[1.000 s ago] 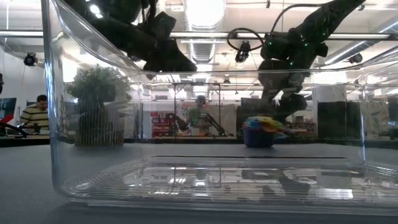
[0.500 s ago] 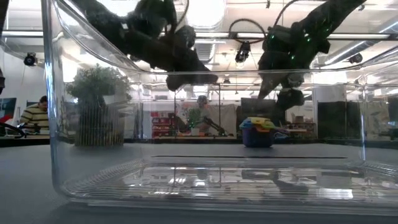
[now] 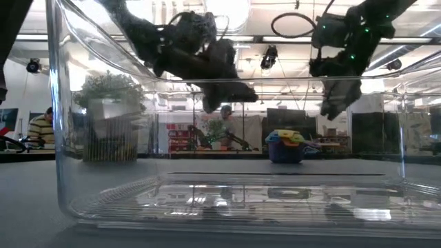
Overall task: Nest measuring cups in basket
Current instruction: Adjust the stacked measuring cups
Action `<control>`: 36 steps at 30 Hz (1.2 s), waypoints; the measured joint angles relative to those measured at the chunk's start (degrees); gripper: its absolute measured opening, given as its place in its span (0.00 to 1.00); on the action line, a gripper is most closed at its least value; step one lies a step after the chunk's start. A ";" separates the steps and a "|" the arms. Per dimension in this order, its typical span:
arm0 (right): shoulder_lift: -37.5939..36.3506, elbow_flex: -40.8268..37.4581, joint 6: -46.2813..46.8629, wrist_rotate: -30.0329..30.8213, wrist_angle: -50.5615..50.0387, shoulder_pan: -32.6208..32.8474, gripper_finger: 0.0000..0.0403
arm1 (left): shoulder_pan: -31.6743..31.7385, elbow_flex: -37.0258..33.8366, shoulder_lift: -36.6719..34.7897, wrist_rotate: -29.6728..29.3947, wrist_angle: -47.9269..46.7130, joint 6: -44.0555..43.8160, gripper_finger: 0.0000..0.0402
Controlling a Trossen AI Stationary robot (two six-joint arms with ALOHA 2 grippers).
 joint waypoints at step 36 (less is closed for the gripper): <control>9.37 -9.56 8.15 0.07 18.68 0.11 0.02 | 0.44 26.38 18.51 -18.90 -28.14 -8.63 0.00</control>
